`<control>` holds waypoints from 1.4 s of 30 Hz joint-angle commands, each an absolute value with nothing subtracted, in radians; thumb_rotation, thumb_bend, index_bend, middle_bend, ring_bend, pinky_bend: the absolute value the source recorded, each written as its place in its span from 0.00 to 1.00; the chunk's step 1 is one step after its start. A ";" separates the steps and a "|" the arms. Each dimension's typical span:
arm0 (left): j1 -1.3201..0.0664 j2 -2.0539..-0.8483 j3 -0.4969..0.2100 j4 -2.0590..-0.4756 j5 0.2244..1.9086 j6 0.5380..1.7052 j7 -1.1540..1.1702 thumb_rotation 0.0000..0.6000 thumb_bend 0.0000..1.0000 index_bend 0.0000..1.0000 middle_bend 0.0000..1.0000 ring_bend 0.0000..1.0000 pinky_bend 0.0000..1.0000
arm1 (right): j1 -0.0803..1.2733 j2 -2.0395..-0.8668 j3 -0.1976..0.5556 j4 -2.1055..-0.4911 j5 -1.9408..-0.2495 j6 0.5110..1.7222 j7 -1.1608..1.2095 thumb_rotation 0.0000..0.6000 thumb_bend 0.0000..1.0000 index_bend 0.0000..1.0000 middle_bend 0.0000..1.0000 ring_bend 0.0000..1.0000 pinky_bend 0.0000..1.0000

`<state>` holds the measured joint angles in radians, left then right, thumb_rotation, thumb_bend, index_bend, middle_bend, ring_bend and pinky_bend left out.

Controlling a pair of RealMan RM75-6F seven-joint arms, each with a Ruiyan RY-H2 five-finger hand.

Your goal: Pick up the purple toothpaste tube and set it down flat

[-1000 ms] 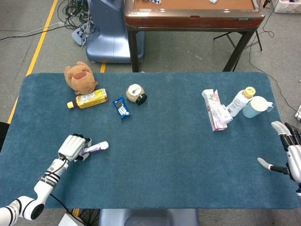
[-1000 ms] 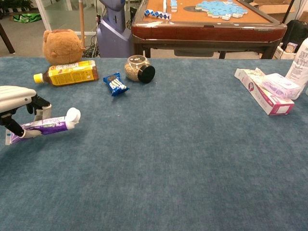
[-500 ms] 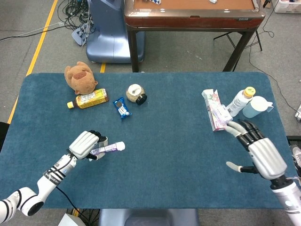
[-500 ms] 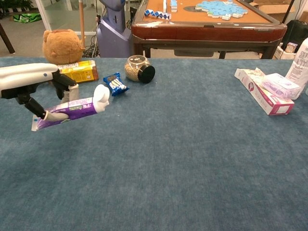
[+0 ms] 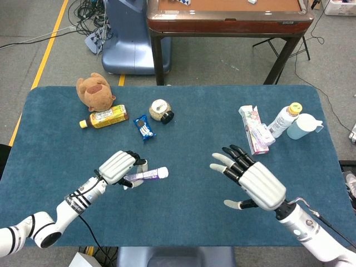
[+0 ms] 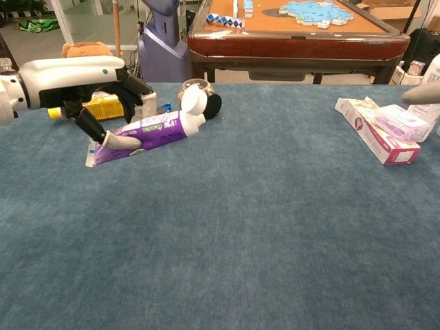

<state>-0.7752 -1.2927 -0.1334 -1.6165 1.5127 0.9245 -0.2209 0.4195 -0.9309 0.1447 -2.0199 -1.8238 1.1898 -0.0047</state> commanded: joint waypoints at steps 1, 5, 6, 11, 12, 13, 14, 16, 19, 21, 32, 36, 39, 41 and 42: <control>-0.788 -1.292 -0.144 -1.629 1.494 0.910 -0.219 1.00 0.45 0.54 0.62 0.40 0.36 | 0.458 -0.973 0.159 -2.034 -1.800 1.145 -0.055 0.85 0.16 0.20 0.11 0.00 0.00; -0.802 -1.292 -0.150 -1.644 1.467 0.888 -0.208 1.00 0.45 0.55 0.62 0.40 0.36 | 0.498 -1.018 0.172 -2.044 -1.759 1.100 -0.104 0.81 0.16 0.20 0.11 0.00 0.00; -0.804 -1.292 -0.151 -1.647 1.462 0.884 -0.205 1.00 0.45 0.55 0.62 0.40 0.36 | 0.505 -1.025 0.174 -2.045 -1.751 1.092 -0.114 0.81 0.16 0.21 0.11 0.00 0.00; -0.816 -1.287 -0.160 -1.669 1.433 0.870 -0.200 1.00 0.45 0.55 0.62 0.40 0.36 | 0.546 -1.063 0.184 -2.049 -1.700 1.045 -0.167 0.81 0.16 0.21 0.11 0.00 0.00; -0.817 -1.286 -0.162 -1.672 1.429 0.868 -0.199 1.00 0.45 0.55 0.62 0.40 0.36 | 0.552 -1.069 0.186 -2.049 -1.691 1.038 -0.173 0.81 0.16 0.21 0.11 0.00 0.00; -0.819 -1.286 -0.164 -1.675 1.425 0.866 -0.200 1.00 0.45 0.55 0.62 0.40 0.36 | 0.558 -1.074 0.187 -2.049 -1.682 1.031 -0.180 0.81 0.16 0.21 0.11 0.00 0.00; -0.821 -1.284 -0.166 -1.680 1.419 0.864 -0.200 1.00 0.45 0.55 0.62 0.40 0.36 | 0.567 -1.080 0.189 -2.049 -1.669 1.022 -0.187 0.81 0.16 0.21 0.11 0.00 0.00; -0.826 -1.283 -0.170 -1.686 1.411 0.861 -0.199 1.00 0.45 0.55 0.62 0.40 0.36 | 0.581 -1.091 0.193 -2.048 -1.649 1.007 -0.200 0.81 0.16 0.21 0.11 0.00 0.00; -0.831 -1.283 -0.175 -1.693 1.403 0.858 -0.193 1.00 0.45 0.55 0.62 0.40 0.36 | 0.601 -1.106 0.194 -2.047 -1.627 0.987 -0.223 0.80 0.16 0.21 0.11 0.00 0.00; -0.834 -1.283 -0.177 -1.696 1.400 0.858 -0.190 1.00 0.45 0.55 0.62 0.40 0.36 | 0.611 -1.115 0.195 -2.047 -1.613 0.979 -0.235 0.80 0.16 0.21 0.11 0.00 0.00; -0.844 -1.276 -0.182 -1.708 1.383 0.855 -0.186 1.00 0.45 0.55 0.62 0.40 0.36 | 0.661 -1.153 0.195 -2.033 -1.530 0.940 -0.320 0.81 0.16 0.21 0.11 0.00 0.00; -0.846 -1.274 -0.182 -1.706 1.380 0.855 -0.187 1.00 0.45 0.55 0.62 0.40 0.36 | 0.679 -1.168 0.195 -2.020 -1.501 0.927 -0.343 0.81 0.16 0.21 0.11 0.00 0.00; -0.846 -1.273 -0.181 -1.705 1.379 0.855 -0.190 1.00 0.45 0.55 0.62 0.40 0.36 | 0.689 -1.178 0.194 -2.012 -1.482 0.925 -0.357 0.81 0.16 0.21 0.11 0.00 0.00; -0.846 -1.271 -0.180 -1.704 1.381 0.855 -0.194 1.00 0.45 0.55 0.62 0.40 0.36 | 0.695 -1.183 0.194 -2.004 -1.470 0.924 -0.368 0.81 0.16 0.21 0.11 0.00 0.00; -0.846 -1.270 -0.180 -1.704 1.382 0.856 -0.195 1.00 0.45 0.55 0.62 0.40 0.36 | 0.697 -1.185 0.193 -2.002 -1.463 0.923 -0.372 0.80 0.16 0.21 0.11 0.00 0.00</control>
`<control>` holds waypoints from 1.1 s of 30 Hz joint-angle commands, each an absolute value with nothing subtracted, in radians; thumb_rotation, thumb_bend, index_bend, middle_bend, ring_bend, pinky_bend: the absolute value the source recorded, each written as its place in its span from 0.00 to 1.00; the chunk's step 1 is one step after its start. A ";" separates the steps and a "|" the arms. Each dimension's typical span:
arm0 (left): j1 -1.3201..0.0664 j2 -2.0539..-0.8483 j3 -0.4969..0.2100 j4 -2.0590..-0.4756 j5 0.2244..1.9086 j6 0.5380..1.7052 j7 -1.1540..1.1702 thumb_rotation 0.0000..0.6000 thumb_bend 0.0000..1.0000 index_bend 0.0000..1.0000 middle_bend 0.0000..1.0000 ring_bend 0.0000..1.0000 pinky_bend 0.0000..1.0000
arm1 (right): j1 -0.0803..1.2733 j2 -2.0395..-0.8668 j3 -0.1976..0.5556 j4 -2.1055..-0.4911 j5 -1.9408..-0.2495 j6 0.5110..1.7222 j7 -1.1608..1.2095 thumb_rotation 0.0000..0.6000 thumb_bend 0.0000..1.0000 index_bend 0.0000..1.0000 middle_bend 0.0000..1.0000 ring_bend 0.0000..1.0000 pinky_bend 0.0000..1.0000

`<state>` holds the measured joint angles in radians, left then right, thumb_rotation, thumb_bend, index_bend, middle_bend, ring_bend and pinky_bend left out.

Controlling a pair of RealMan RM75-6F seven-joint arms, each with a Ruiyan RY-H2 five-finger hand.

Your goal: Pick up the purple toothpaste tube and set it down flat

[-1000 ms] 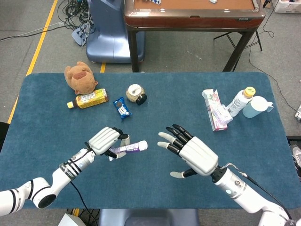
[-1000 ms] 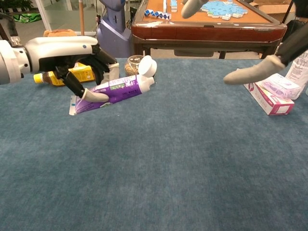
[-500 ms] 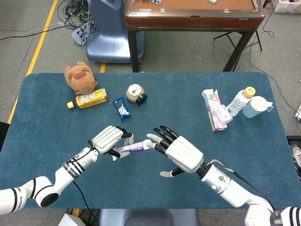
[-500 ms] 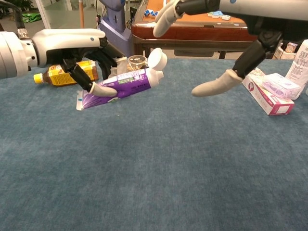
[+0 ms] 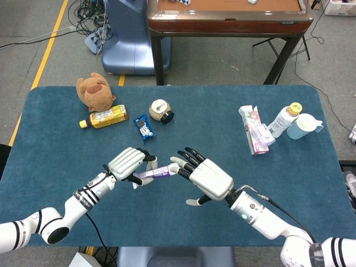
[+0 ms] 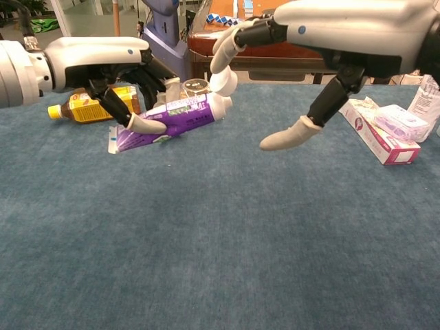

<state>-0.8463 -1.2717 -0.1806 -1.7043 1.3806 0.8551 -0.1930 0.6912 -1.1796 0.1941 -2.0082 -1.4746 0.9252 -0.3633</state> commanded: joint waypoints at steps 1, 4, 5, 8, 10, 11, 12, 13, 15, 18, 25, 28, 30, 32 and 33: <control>-0.845 -1.270 -0.179 -1.702 1.384 0.857 -0.197 1.00 0.45 0.55 0.62 0.40 0.36 | 0.700 -1.187 0.193 -1.999 -1.455 0.923 -0.376 0.80 0.16 0.21 0.11 0.00 0.00; -0.842 -1.268 -0.177 -1.699 1.387 0.863 -0.208 1.00 0.45 0.55 0.63 0.40 0.36 | 0.703 -1.190 0.190 -1.992 -1.438 0.927 -0.380 0.81 0.16 0.22 0.11 0.00 0.00; -0.840 -1.267 -0.176 -1.697 1.388 0.865 -0.211 1.00 0.45 0.55 0.63 0.40 0.36 | 0.703 -1.190 0.189 -1.989 -1.434 0.930 -0.379 0.81 0.16 0.22 0.11 0.00 0.00; -0.836 -1.266 -0.173 -1.691 1.391 0.869 -0.222 1.00 0.45 0.56 0.63 0.40 0.36 | 0.702 -1.191 0.184 -1.981 -1.420 0.934 -0.371 0.81 0.16 0.22 0.11 0.00 0.00; -0.834 -1.264 -0.172 -1.689 1.389 0.870 -0.233 1.00 0.45 0.56 0.63 0.40 0.36 | 0.701 -1.193 0.180 -1.976 -1.417 0.940 -0.366 0.81 0.16 0.22 0.11 0.00 0.00; -0.832 -1.263 -0.172 -1.688 1.389 0.871 -0.239 1.00 0.45 0.56 0.63 0.40 0.36 | 0.700 -1.193 0.178 -1.973 -1.416 0.942 -0.362 0.81 0.16 0.22 0.11 0.00 0.00; -0.831 -1.263 -0.172 -1.686 1.390 0.873 -0.245 1.00 0.45 0.56 0.63 0.40 0.36 | 0.699 -1.194 0.176 -1.971 -1.415 0.945 -0.357 0.81 0.16 0.22 0.11 0.00 0.00; -0.829 -1.262 -0.171 -1.684 1.392 0.875 -0.250 1.00 0.45 0.56 0.63 0.40 0.36 | 0.698 -1.194 0.174 -1.968 -1.414 0.948 -0.353 0.80 0.16 0.22 0.11 0.00 0.00; -0.825 -1.259 -0.169 -1.681 1.397 0.880 -0.259 1.00 0.45 0.56 0.63 0.40 0.36 | 0.697 -1.198 0.170 -1.960 -1.411 0.950 -0.341 0.80 0.16 0.22 0.11 0.00 0.00; -0.821 -1.256 -0.168 -1.678 1.402 0.887 -0.274 1.00 0.45 0.56 0.63 0.41 0.36 | 0.701 -1.209 0.164 -1.946 -1.409 0.948 -0.324 0.81 0.16 0.22 0.11 0.00 0.00; -0.813 -1.245 -0.170 -1.681 1.409 0.899 -0.304 1.00 0.45 0.56 0.63 0.41 0.36 | 0.718 -1.244 0.159 -1.921 -1.407 0.940 -0.312 0.81 0.16 0.22 0.11 0.00 0.00; -0.807 -1.243 -0.171 -1.685 1.412 0.908 -0.321 1.00 0.45 0.56 0.63 0.41 0.36 | 0.723 -1.255 0.156 -1.917 -1.406 0.942 -0.308 0.80 0.17 0.22 0.11 0.00 0.00; -0.799 -1.242 -0.168 -1.685 1.418 0.921 -0.333 1.00 0.45 0.56 0.63 0.41 0.37 | 0.718 -1.254 0.155 -1.920 -1.415 0.955 -0.296 0.81 0.17 0.22 0.11 0.00 0.00; -0.788 -1.241 -0.162 -1.684 1.430 0.938 -0.342 1.00 0.45 0.56 0.63 0.40 0.37 | 0.706 -1.242 0.155 -1.930 -1.429 0.978 -0.268 0.80 0.17 0.22 0.11 0.00 0.00; -0.782 -1.241 -0.158 -1.683 1.437 0.947 -0.345 1.00 0.45 0.56 0.63 0.41 0.37 | 0.700 -1.234 0.155 -1.938 -1.436 0.987 -0.245 0.81 0.17 0.22 0.11 0.00 0.00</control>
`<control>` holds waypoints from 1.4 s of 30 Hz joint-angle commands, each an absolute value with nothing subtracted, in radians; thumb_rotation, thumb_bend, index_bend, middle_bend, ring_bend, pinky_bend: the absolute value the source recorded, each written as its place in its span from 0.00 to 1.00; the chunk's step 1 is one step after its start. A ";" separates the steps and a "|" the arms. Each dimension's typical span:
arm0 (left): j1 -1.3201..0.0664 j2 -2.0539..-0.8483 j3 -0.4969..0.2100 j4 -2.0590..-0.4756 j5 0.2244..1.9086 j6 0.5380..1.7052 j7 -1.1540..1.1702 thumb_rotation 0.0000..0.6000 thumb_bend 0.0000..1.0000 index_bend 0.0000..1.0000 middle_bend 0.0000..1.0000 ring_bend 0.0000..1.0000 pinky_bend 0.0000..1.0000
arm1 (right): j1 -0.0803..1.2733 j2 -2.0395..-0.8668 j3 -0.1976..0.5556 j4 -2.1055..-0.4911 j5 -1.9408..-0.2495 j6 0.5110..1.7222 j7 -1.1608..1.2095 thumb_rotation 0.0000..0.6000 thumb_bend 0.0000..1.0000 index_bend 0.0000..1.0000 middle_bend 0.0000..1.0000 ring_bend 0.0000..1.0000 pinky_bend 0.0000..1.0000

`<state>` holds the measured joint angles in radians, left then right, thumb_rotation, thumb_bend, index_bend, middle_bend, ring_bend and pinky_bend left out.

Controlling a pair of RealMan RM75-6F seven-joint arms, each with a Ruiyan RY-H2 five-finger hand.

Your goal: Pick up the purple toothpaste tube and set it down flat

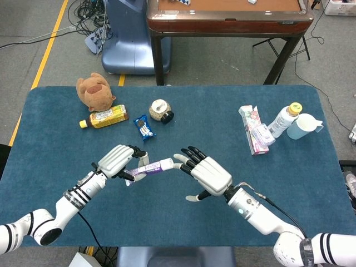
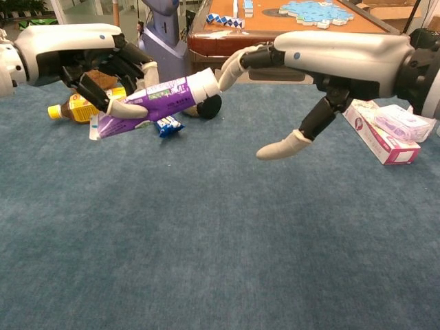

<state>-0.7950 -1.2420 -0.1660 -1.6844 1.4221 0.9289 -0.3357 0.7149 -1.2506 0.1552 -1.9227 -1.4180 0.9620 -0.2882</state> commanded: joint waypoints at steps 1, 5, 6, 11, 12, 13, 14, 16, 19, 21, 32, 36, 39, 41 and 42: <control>-0.776 -1.241 -0.154 -1.681 1.444 0.957 -0.347 1.00 0.45 0.56 0.63 0.41 0.37 | 0.694 -1.224 0.156 -1.946 -1.444 0.997 -0.217 0.81 0.17 0.22 0.11 0.00 0.00; -0.751 -1.254 -0.135 -1.668 1.481 1.005 -0.352 1.00 0.45 0.56 0.63 0.42 0.38 | 0.672 -1.183 0.165 -1.963 -1.493 1.044 -0.088 0.81 0.17 0.22 0.11 0.00 0.00; -0.747 -1.259 -0.132 -1.665 1.487 1.013 -0.352 1.00 0.45 0.56 0.63 0.43 0.39 | 0.671 -1.179 0.169 -1.963 -1.500 1.051 -0.058 0.81 0.17 0.22 0.11 0.00 0.00; -0.739 -1.281 -0.123 -1.657 1.529 1.051 -0.356 1.00 0.45 0.56 0.64 0.48 0.44 | 0.680 -1.201 0.190 -1.940 -1.513 1.070 0.029 0.80 0.12 0.18 0.08 0.00 0.00; -0.738 -1.285 -0.123 -1.658 1.535 1.057 -0.357 1.00 0.45 0.56 0.64 0.49 0.46 | 0.684 -1.210 0.193 -1.937 -1.510 1.068 0.042 0.80 0.11 0.13 0.06 0.00 0.00; -0.739 -1.290 -0.124 -1.658 1.540 1.063 -0.358 1.00 0.45 0.56 0.64 0.50 0.46 | 0.691 -1.221 0.197 -1.933 -1.505 1.061 0.061 0.81 0.09 0.08 0.04 0.00 0.00; -0.740 -1.293 -0.124 -1.659 1.544 1.065 -0.359 1.00 0.45 0.56 0.64 0.51 0.47 | 0.695 -1.229 0.199 -1.931 -1.501 1.058 0.077 0.81 0.07 0.04 0.03 0.00 0.00; -0.741 -1.300 -0.124 -1.660 1.552 1.070 -0.358 1.00 0.45 0.56 0.64 0.51 0.48 | 0.702 -1.248 0.206 -1.924 -1.498 1.058 0.108 0.81 0.03 0.00 0.00 0.00 0.00; -0.746 -1.309 -0.126 -1.659 1.558 1.073 -0.352 1.00 0.45 0.56 0.64 0.52 0.49 | 0.712 -1.282 0.214 -1.911 -1.494 1.058 0.177 0.81 0.01 0.00 0.00 0.00 0.00; -0.750 -1.316 -0.129 -1.660 1.557 1.072 -0.348 1.00 0.45 0.56 0.65 0.52 0.49 | 0.719 -1.306 0.219 -1.898 -1.497 1.060 0.231 0.81 0.00 0.00 0.00 0.00 0.00; -0.767 -1.336 -0.146 -1.665 1.534 1.060 -0.342 1.00 0.45 0.56 0.65 0.52 0.49 | 0.751 -1.414 0.233 -1.814 -1.496 1.065 0.399 0.80 0.00 0.00 0.00 0.00 0.00; -0.772 -1.339 -0.154 -1.667 1.524 1.057 -0.347 1.00 0.45 0.56 0.65 0.52 0.49 | 0.757 -1.447 0.232 -1.787 -1.492 1.072 0.406 0.80 0.00 0.00 0.00 0.00 0.00; -0.774 -1.337 -0.157 -1.667 1.520 1.056 -0.351 1.00 0.45 0.56 0.65 0.52 0.49 | 0.759 -1.466 0.233 -1.772 -1.484 1.073 0.420 0.80 0.00 0.00 0.00 0.00 0.00; -0.775 -1.336 -0.158 -1.668 1.518 1.055 -0.351 1.00 0.45 0.56 0.65 0.52 0.49 | 0.762 -1.477 0.233 -1.761 -1.483 1.073 0.429 0.80 0.00 0.00 0.00 0.00 0.00; -0.775 -1.336 -0.158 -1.669 1.518 1.055 -0.350 1.00 0.45 0.56 0.65 0.52 0.49 | 0.762 -1.482 0.233 -1.758 -1.482 1.074 0.435 0.80 0.00 0.00 0.00 0.00 0.00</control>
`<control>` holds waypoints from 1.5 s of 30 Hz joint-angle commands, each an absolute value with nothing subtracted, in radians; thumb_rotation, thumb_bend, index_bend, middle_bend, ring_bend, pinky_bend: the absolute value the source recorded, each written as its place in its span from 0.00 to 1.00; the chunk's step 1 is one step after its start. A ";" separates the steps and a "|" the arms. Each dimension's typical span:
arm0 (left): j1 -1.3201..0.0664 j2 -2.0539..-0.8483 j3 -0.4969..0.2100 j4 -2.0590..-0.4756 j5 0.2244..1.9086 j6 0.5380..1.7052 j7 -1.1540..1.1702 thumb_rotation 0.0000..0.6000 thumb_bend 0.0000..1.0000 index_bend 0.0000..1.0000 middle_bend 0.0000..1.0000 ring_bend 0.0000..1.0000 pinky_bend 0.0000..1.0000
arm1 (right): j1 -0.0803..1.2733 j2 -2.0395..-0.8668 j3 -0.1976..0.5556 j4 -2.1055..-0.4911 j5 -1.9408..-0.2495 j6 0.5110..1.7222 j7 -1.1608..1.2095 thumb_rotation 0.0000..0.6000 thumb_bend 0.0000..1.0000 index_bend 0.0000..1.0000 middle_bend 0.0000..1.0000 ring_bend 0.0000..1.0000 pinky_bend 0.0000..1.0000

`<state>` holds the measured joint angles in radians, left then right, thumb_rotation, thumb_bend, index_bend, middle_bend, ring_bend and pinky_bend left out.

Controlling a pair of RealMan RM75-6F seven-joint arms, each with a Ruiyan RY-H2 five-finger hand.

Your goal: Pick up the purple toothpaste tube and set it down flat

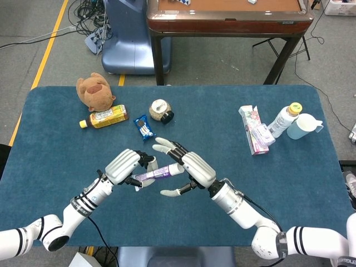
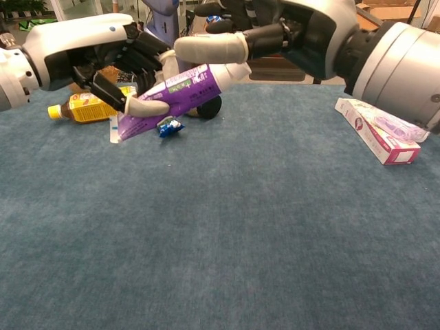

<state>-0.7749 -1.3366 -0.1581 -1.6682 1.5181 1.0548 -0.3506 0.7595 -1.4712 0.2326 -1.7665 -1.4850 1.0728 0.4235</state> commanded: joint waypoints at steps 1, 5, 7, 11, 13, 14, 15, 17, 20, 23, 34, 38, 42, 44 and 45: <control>-0.776 -1.336 -0.158 -1.669 1.518 1.054 -0.350 1.00 0.45 0.56 0.65 0.52 0.49 | 0.765 -1.488 0.233 -1.753 -1.483 1.074 0.441 0.80 0.00 0.00 0.00 0.00 0.00; -0.777 -1.339 -0.159 -1.669 1.516 1.054 -0.351 1.00 0.45 0.56 0.65 0.52 0.49 | 0.771 -1.511 0.238 -1.742 -1.487 1.079 0.465 0.80 0.00 0.00 0.00 0.00 0.00; -0.778 -1.340 -0.160 -1.668 1.515 1.056 -0.354 1.00 0.45 0.56 0.65 0.52 0.49 | 0.773 -1.525 0.240 -1.734 -1.490 1.086 0.474 0.80 0.00 0.00 0.00 0.00 0.00; -0.778 -1.342 -0.165 -1.665 1.513 1.061 -0.363 1.00 0.45 0.56 0.65 0.52 0.49 | 0.774 -1.558 0.242 -1.715 -1.498 1.108 0.496 0.80 0.00 0.00 0.00 0.00 0.00; -0.779 -1.341 -0.167 -1.663 1.512 1.061 -0.368 1.00 0.45 0.56 0.65 0.52 0.49 | 0.773 -1.574 0.241 -1.704 -1.502 1.118 0.503 0.80 0.00 0.00 0.00 0.00 0.00; -0.779 -1.340 -0.167 -1.662 1.512 1.062 -0.371 1.00 0.45 0.56 0.65 0.52 0.49 | 0.773 -1.579 0.240 -1.699 -1.503 1.121 0.505 0.80 0.00 0.00 0.00 0.00 0.00; -0.779 -1.339 -0.168 -1.662 1.512 1.062 -0.373 1.00 0.45 0.56 0.65 0.52 0.49 | 0.773 -1.584 0.240 -1.695 -1.503 1.124 0.509 0.80 0.00 0.00 0.00 0.00 0.00; -0.778 -1.337 -0.169 -1.662 1.513 1.065 -0.380 1.00 0.45 0.56 0.65 0.52 0.49 | 0.773 -1.595 0.240 -1.684 -1.504 1.128 0.521 0.80 0.00 0.00 0.00 0.00 0.00; -0.777 -1.334 -0.171 -1.662 1.514 1.070 -0.387 1.00 0.45 0.56 0.65 0.52 0.49 | 0.776 -1.612 0.241 -1.668 -1.508 1.135 0.546 0.80 0.00 0.00 0.00 0.00 0.00; -0.777 -1.331 -0.171 -1.661 1.516 1.072 -0.393 1.00 0.45 0.56 0.65 0.52 0.49 | 0.778 -1.625 0.241 -1.655 -1.513 1.139 0.569 0.79 0.00 0.00 0.00 0.00 0.00; -0.781 -1.332 -0.173 -1.652 1.515 1.070 -0.415 1.00 0.45 0.56 0.65 0.52 0.49 | 0.787 -1.654 0.235 -1.626 -1.539 1.154 0.626 0.79 0.00 0.00 0.00 0.00 0.00; -0.784 -1.332 -0.175 -1.649 1.514 1.068 -0.423 1.00 0.45 0.56 0.65 0.52 0.49 | 0.788 -1.661 0.236 -1.621 -1.549 1.167 0.638 0.79 0.00 0.00 0.00 0.00 0.00; -0.786 -1.332 -0.177 -1.647 1.510 1.067 -0.430 1.00 0.45 0.56 0.65 0.52 0.49 | 0.789 -1.664 0.233 -1.618 -1.556 1.173 0.643 0.79 0.00 0.00 0.00 0.00 0.00; -0.786 -1.332 -0.179 -1.647 1.509 1.066 -0.435 1.00 0.45 0.56 0.65 0.52 0.49 | 0.790 -1.665 0.231 -1.618 -1.560 1.175 0.645 0.79 0.00 0.00 0.00 0.00 0.00; -0.787 -1.331 -0.179 -1.647 1.508 1.066 -0.437 1.00 0.45 0.56 0.65 0.52 0.49 | 0.790 -1.665 0.230 -1.618 -1.562 1.176 0.645 0.79 0.00 0.00 0.00 0.00 0.00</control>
